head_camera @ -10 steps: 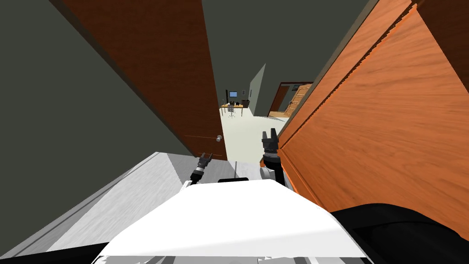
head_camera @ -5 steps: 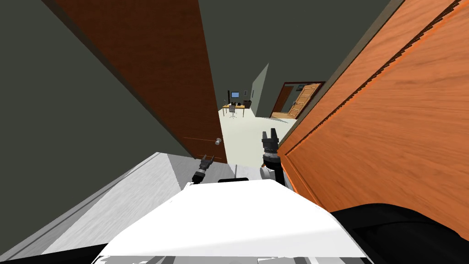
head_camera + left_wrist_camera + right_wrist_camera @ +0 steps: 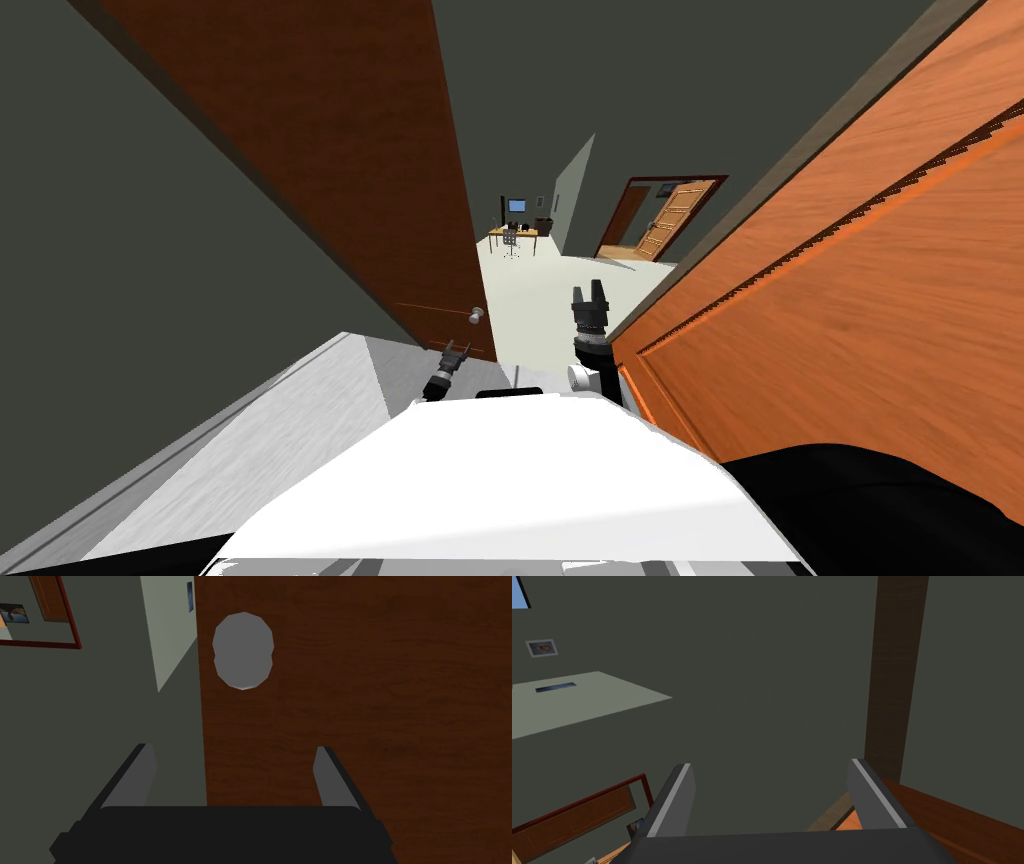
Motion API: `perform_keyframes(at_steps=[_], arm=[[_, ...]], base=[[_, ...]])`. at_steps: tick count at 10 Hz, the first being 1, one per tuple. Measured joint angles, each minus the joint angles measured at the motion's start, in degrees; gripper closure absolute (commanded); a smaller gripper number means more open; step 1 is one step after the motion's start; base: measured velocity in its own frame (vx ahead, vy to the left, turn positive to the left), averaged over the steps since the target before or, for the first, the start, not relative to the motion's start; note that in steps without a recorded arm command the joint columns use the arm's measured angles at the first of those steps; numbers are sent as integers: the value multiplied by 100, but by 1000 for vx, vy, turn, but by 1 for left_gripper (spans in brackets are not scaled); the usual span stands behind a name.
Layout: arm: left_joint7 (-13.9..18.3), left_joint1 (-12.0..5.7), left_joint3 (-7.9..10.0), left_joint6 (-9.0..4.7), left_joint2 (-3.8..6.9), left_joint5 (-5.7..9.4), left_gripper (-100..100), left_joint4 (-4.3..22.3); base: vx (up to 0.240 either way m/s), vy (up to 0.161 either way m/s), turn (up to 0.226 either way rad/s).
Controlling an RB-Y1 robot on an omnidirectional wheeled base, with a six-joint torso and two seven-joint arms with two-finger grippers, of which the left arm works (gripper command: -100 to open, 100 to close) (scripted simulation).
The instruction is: Pull the door open
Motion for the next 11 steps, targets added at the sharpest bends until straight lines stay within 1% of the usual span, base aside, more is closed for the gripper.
perform_keyframes(at_steps=[1,2,3,5,6,7,8,9,11], arm=[[-59,-45,24,-27,-2,-23,-100,108],[-73,-50,28,-35,-2,-26,-100,122],[-57,-98,-25,-22,28,-29,-100,145],[-88,-250,-97,-77,94,-8,-100,357],[-70,-303,-169,-80,128,-9,-100,397],[-75,-428,-227,-108,178,5,-100,550],[-88,-537,-297,-135,211,14,-100,680],[-93,-609,-380,-145,228,15,-100,754],[-89,-753,-530,-213,296,24,-100,962]], base=[[35,-1,8],[41,-110,114],[81,-153,121],[122,-195,114],[154,-178,200],[198,-139,181],[203,-74,162],[207,1,186],[183,61,210]])
